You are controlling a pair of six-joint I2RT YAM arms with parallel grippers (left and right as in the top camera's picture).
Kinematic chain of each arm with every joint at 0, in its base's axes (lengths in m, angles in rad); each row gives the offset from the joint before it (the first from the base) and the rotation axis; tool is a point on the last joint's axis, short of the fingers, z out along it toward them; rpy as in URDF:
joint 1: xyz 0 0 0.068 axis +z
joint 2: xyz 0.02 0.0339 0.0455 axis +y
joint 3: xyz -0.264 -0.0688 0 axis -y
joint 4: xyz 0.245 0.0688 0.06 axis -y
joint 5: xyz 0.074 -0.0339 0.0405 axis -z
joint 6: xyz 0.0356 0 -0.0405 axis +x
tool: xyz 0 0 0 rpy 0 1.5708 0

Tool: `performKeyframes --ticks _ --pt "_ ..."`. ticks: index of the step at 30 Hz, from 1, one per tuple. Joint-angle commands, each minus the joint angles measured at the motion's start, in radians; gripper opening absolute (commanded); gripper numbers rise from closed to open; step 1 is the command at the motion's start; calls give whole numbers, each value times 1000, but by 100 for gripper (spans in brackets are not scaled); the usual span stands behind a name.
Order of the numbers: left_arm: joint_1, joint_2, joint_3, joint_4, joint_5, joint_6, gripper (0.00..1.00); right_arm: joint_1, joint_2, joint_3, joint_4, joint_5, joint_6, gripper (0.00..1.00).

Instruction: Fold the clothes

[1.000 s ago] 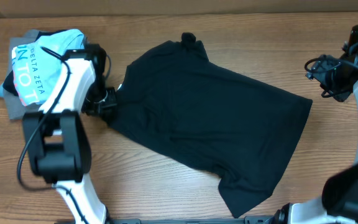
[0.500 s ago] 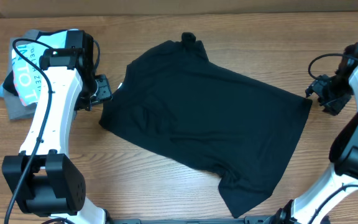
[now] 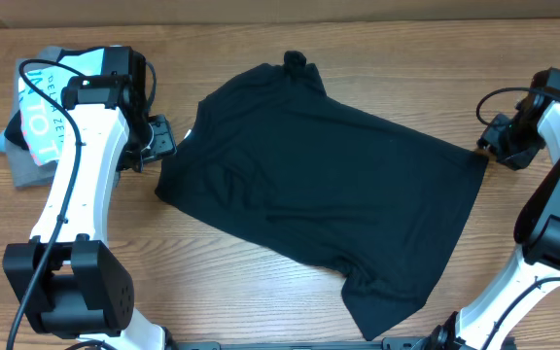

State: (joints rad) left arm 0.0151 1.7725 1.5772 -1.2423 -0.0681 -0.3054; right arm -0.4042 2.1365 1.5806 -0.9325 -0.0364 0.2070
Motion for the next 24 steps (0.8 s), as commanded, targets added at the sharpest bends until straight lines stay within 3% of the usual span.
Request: performKeyframes --ticks 1,8,13,18,24 --pt "5 -17 3 -2 -9 3 64 6 21 -32 0 -18 2 44" --pt "4 -17 3 1 21 2 65 5 21 -58 -14 -25 11 41" --pt "4 -17 3 3 36 2 66 5 21 -76 74 -64 33 4" --pt "4 -17 3 10 64 2 66 -17 20 9 168 -99 60 4" --pt "1 -17 3 44 134 14 65 -56 20 240 199 -145 58 4"
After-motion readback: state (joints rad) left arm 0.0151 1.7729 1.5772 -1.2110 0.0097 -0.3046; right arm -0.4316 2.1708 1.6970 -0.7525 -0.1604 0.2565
